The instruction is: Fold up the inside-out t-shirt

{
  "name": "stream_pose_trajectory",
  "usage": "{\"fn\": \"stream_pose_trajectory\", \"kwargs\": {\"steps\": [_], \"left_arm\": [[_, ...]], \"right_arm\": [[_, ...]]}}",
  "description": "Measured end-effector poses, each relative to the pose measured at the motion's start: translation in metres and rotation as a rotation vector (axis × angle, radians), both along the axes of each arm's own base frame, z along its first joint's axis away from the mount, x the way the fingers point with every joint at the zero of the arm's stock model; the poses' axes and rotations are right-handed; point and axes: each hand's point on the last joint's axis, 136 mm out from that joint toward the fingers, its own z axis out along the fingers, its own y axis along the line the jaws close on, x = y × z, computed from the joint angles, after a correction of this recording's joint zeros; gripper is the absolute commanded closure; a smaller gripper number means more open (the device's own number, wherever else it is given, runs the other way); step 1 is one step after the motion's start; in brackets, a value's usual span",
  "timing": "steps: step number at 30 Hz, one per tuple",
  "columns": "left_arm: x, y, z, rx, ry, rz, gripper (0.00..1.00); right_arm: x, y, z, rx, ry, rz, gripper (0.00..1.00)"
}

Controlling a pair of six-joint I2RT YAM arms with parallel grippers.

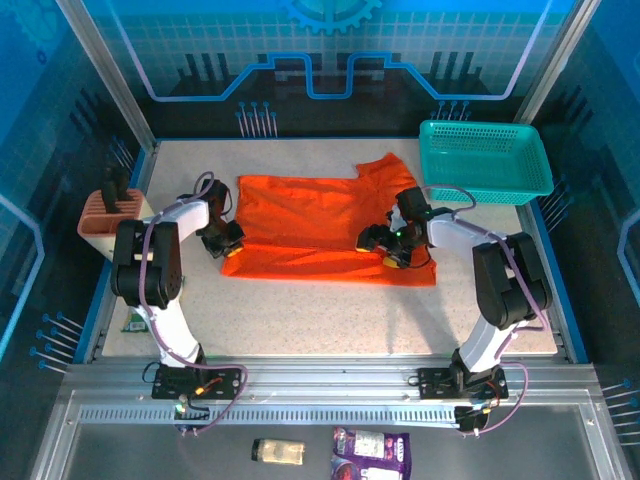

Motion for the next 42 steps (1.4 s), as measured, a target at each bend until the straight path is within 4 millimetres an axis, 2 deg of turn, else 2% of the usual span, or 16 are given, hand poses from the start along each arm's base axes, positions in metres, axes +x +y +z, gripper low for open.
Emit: {"fn": "stream_pose_trajectory", "kwargs": {"steps": [4,7,11,13,15,19,24,31,36,42], "left_arm": [[0.000,-0.001,0.001,-0.004,-0.004,0.000,0.87],[0.000,-0.002,0.003,-0.012,-0.009,0.000,0.86],[-0.001,-0.003,0.006,-0.016,-0.015,0.000,0.85],[-0.002,-0.003,0.010,-0.016,-0.020,-0.001,0.84],[-0.003,-0.003,0.013,-0.016,-0.022,-0.001,0.84],[-0.002,-0.005,0.020,-0.031,-0.038,-0.006,0.82],[-0.002,-0.014,0.023,-0.049,-0.040,-0.029,0.82],[-0.001,-0.028,0.028,-0.060,-0.044,-0.065,0.82],[-0.001,-0.028,0.028,-0.061,-0.042,-0.066,0.82],[-0.003,-0.028,0.028,-0.061,-0.035,-0.066,0.82]], "right_arm": [[0.003,0.001,-0.005,0.002,0.016,-0.011,0.13],[0.014,0.006,0.000,0.020,-0.002,-0.018,0.14],[0.048,0.021,0.023,0.084,-0.093,-0.023,0.17],[0.070,0.031,0.041,0.135,-0.158,-0.016,0.17],[0.083,0.038,0.055,0.168,-0.210,-0.006,0.17],[0.085,0.036,0.065,0.170,-0.242,-0.001,0.18],[0.069,0.023,0.059,0.143,-0.208,0.007,0.19],[0.044,0.034,0.042,0.159,-0.134,0.056,0.18],[0.053,0.041,0.024,0.181,-0.111,0.050,0.19],[0.075,0.046,0.000,0.192,-0.132,0.049,0.22]]}}
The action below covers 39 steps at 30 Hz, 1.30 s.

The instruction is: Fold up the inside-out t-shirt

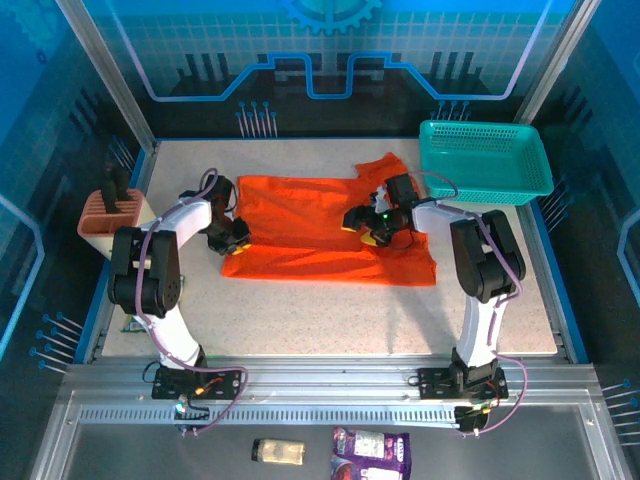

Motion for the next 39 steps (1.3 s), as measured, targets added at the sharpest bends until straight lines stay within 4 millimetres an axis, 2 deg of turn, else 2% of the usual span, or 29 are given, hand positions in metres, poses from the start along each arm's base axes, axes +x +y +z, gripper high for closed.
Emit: {"fn": "stream_pose_trajectory", "kwargs": {"steps": [3,9,13,16,22,29,35,39], "left_arm": [[0.000,0.000,0.000,0.000,0.000,0.000,0.82],[-0.001,0.000,0.000,0.002,0.003,0.000,0.82],[-0.001,0.000,0.000,0.002,0.004,0.000,0.82],[-0.002,0.000,0.000,0.002,0.007,-0.001,0.82],[-0.003,0.000,-0.001,0.005,0.008,-0.018,0.82],[-0.002,0.001,-0.005,0.010,0.018,-0.017,0.82],[0.000,0.001,-0.005,0.009,0.018,-0.017,0.82],[0.010,0.001,0.000,0.008,-0.005,-0.017,0.82]], "right_arm": [[0.009,0.004,-0.001,0.031,-0.033,0.008,0.24],[0.019,0.002,0.017,0.074,-0.099,0.015,0.24],[0.023,-0.019,0.035,0.059,-0.138,-0.023,0.24],[0.023,-0.049,0.042,0.038,-0.153,-0.087,0.24],[0.021,-0.097,0.019,0.011,-0.091,-0.196,0.24],[0.025,-0.123,-0.011,-0.026,-0.038,-0.256,0.27],[0.025,-0.128,-0.009,-0.032,-0.043,-0.259,0.28],[0.014,-0.130,0.005,-0.052,-0.030,-0.257,0.26]]}}
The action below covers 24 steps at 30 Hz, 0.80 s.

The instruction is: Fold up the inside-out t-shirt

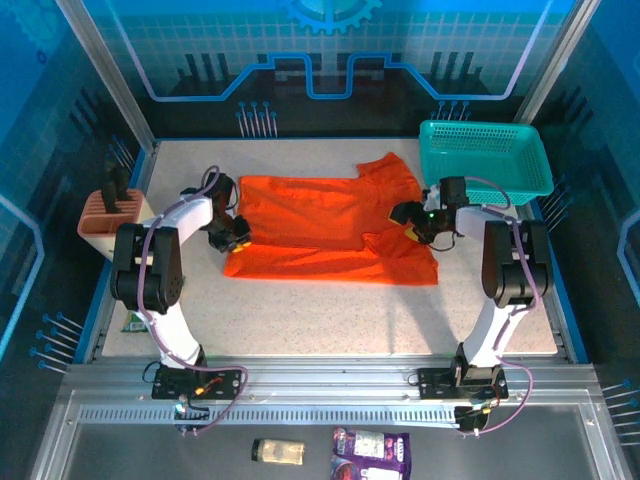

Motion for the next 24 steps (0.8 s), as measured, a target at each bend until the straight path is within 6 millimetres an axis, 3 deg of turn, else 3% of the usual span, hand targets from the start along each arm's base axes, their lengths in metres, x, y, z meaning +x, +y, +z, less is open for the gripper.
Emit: {"fn": "stream_pose_trajectory", "kwargs": {"steps": [5,7,14,19,24], "left_arm": [[0.009,-0.001,0.000,-0.001,-0.012,0.001,0.83],[0.011,-0.001,-0.004,-0.001,-0.006,0.001,0.83],[0.011,0.001,-0.022,0.011,0.019,0.006,0.85],[0.005,0.005,-0.027,0.011,0.005,0.027,0.85],[-0.024,0.010,-0.028,-0.009,0.003,0.071,0.85]], "right_arm": [[-0.013,0.000,0.037,-0.013,-0.043,0.021,0.27],[-0.019,0.001,0.040,-0.018,-0.042,0.030,0.27],[-0.061,-0.010,-0.004,-0.092,0.114,0.021,0.28],[-0.074,-0.019,-0.020,-0.153,0.175,0.014,0.28],[-0.086,-0.020,-0.026,-0.158,0.194,0.018,0.28]]}}
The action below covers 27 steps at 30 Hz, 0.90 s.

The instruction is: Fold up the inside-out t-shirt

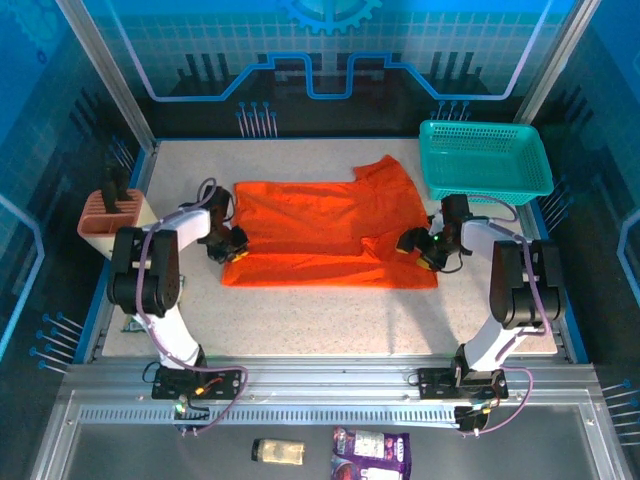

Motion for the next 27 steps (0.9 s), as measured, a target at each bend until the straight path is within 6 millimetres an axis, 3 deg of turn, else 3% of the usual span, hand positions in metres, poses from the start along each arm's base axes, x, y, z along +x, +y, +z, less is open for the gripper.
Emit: {"fn": "stream_pose_trajectory", "kwargs": {"steps": [6,12,27], "left_arm": [[-0.035,0.003,-0.001,-0.036,0.004,0.060,0.85],[-0.055,0.004,0.000,-0.060,0.000,0.106,0.85],[-0.074,0.011,0.001,-0.048,0.039,0.153,0.85]], "right_arm": [[-0.032,0.005,-0.001,0.018,0.027,0.015,0.28],[-0.060,0.015,-0.002,0.017,0.056,0.052,0.28],[-0.091,0.024,-0.003,0.010,0.109,0.067,0.28]]}}
